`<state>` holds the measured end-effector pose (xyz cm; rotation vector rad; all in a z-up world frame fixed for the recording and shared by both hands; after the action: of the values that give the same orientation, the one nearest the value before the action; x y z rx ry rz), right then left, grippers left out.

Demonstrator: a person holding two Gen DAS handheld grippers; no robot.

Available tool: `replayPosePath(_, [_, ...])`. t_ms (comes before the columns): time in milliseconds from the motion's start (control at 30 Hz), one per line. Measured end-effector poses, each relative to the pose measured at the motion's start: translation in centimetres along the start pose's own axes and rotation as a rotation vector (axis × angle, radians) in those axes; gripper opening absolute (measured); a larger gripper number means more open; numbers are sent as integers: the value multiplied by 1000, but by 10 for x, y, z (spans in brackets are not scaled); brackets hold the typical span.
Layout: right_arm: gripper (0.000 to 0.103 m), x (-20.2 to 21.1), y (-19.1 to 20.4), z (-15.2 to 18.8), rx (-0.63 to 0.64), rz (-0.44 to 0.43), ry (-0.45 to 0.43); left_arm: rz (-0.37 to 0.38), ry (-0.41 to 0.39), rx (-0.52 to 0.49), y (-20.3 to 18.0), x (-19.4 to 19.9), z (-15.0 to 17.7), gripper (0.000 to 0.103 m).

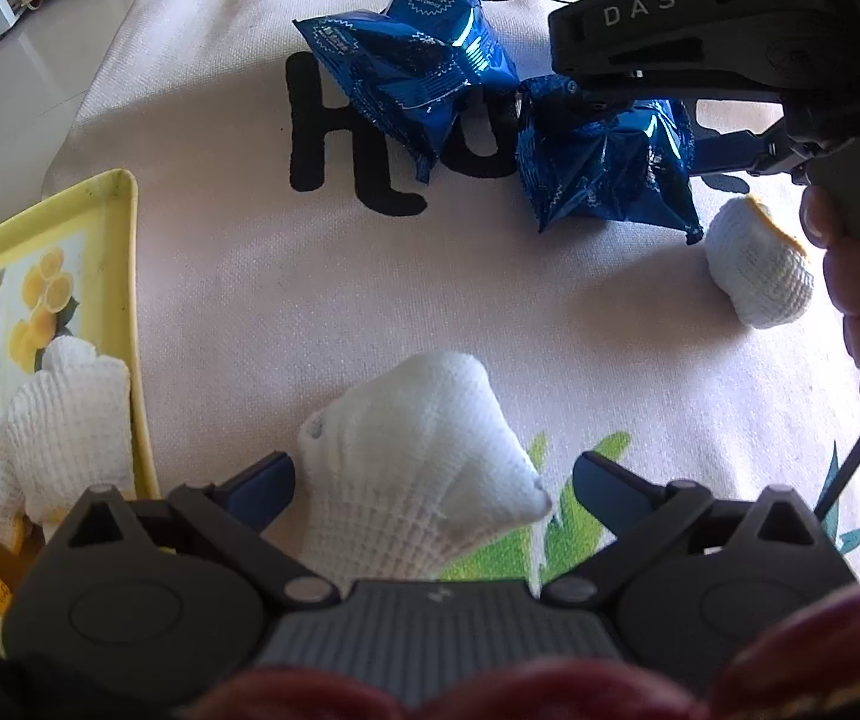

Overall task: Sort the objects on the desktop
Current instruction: 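Grasp a white glove with the left tool while the right tool grasps a blue candy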

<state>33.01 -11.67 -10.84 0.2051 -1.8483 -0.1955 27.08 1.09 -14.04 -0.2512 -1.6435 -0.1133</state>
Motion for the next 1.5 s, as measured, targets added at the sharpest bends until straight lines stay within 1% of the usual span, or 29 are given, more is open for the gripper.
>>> replayPosePath(67, [76, -3, 1, 1, 8, -2, 2, -8, 10, 3, 0, -4, 0, 102])
replayPosePath(133, [72, -5, 2, 2, 16, -5, 6, -31, 1, -2, 0, -5, 0, 103])
replayPosePath(200, [68, -4, 3, 2, 26, 11, 9, -50, -5, -14, -1, -6, 0, 102])
replayPosePath(300, [62, 1, 1, 1, 30, 40, 10, -56, -24, -12, -1, -6, 2, 101])
replayPosePath(333, [62, 2, -1, 0, 26, 53, 10, -60, -30, -11, -1, -6, 3, 101])
replayPosePath(433, [62, 4, -12, -1, -15, 61, 14, -76, -56, -25, -3, -3, 6, 92])
replayPosePath(500, [62, 5, -18, -3, -45, 66, 20, -63, -72, -15, -3, 1, 6, 82])
replayPosePath(567, [62, 8, -21, -3, -51, 82, 16, -41, -80, 6, -2, 5, 6, 75])
replayPosePath(633, [63, 9, -21, -4, -50, 64, 19, -35, -86, 13, -1, 6, 6, 75])
replayPosePath(667, [64, 8, -22, -4, -55, 45, 30, -38, -82, 13, 0, 6, 6, 78])
replayPosePath(700, [66, 7, -23, -3, -64, 34, 38, -42, -74, 13, 0, 4, 5, 86])
replayPosePath(767, [69, 5, -25, -3, -80, 20, 45, -48, -63, 18, -2, 3, 4, 98])
replayPosePath(867, [75, 4, -28, -4, -92, 23, 42, -45, -59, -1, -4, 3, 5, 102])
replayPosePath(1000, [81, 0, -29, -4, -90, 20, 51, -53, -29, -4, -5, -3, 5, 102])
replayPosePath(1100, [85, -2, -25, -4, -67, 29, 50, -78, -27, -17, -7, -5, 5, 103])
replayPosePath(1300, [92, -5, -18, -1, -34, 44, 39, -80, -30, -3, -8, -4, 5, 103])
replayPosePath(1500, [92, -6, -12, 0, 10, 80, 30, -81, -27, -1, -8, -4, 4, 103])
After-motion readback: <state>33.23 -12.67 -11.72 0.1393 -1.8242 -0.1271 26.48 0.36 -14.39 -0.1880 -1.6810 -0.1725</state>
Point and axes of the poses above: each gripper's, at about its wrist camera, not at the fingertips, and x roughly against the way its jaws point, y to its left, z to its underside, the point moved 2 cm from there along -x, roughly the way its jaws point, and after that the axes turned 8 degrees about y, right-handed, at the moved point
